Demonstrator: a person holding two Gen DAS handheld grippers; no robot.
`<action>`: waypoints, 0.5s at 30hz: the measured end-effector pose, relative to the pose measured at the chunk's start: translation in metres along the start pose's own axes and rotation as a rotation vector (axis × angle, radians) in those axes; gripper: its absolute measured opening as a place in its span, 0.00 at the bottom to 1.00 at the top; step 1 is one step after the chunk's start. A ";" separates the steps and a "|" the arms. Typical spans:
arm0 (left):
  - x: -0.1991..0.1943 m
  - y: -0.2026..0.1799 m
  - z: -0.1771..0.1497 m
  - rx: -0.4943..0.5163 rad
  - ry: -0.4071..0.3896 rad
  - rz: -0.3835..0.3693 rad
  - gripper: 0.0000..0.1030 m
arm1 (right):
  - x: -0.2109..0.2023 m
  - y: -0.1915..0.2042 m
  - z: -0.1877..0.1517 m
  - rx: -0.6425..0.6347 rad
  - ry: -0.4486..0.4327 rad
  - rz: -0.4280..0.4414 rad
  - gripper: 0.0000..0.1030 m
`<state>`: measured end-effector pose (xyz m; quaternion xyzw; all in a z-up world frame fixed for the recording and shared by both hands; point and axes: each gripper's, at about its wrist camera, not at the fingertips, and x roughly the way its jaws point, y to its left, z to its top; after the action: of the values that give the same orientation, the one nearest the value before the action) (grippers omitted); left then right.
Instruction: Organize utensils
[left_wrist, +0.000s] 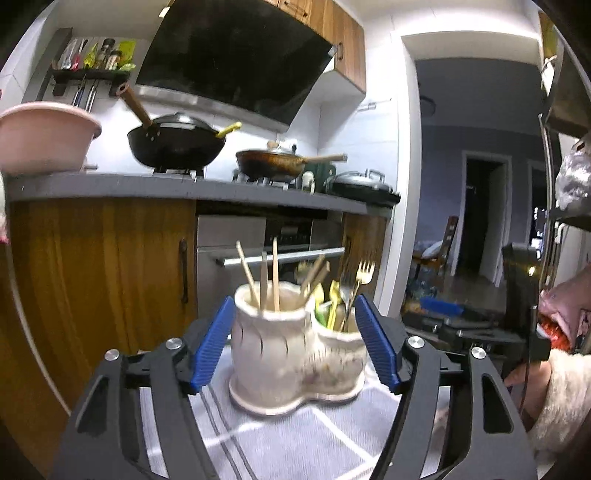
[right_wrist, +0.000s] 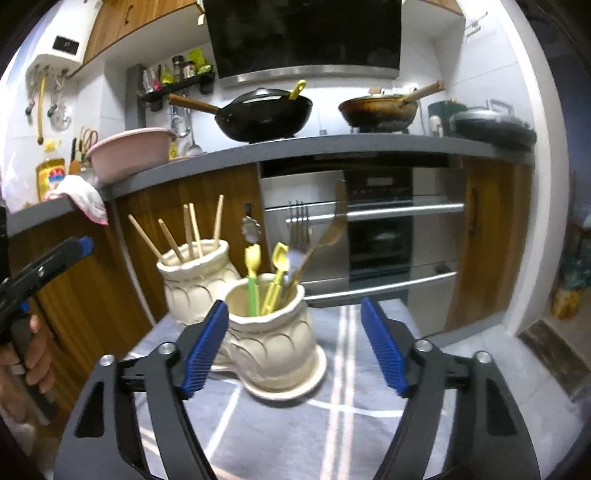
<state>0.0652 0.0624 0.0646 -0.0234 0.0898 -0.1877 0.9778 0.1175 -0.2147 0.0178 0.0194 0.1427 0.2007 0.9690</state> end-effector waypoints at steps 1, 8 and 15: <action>0.001 -0.001 -0.005 0.003 0.008 0.013 0.70 | 0.000 0.000 -0.003 -0.008 -0.008 0.000 0.77; 0.005 -0.007 -0.038 0.051 0.027 0.125 0.92 | -0.010 0.007 -0.017 -0.042 -0.089 0.014 0.93; 0.007 -0.003 -0.049 0.048 0.029 0.167 0.95 | -0.013 0.015 -0.028 -0.072 -0.149 -0.041 0.94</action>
<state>0.0614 0.0564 0.0152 0.0102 0.1009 -0.1080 0.9890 0.0924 -0.2070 -0.0038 -0.0034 0.0632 0.1838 0.9809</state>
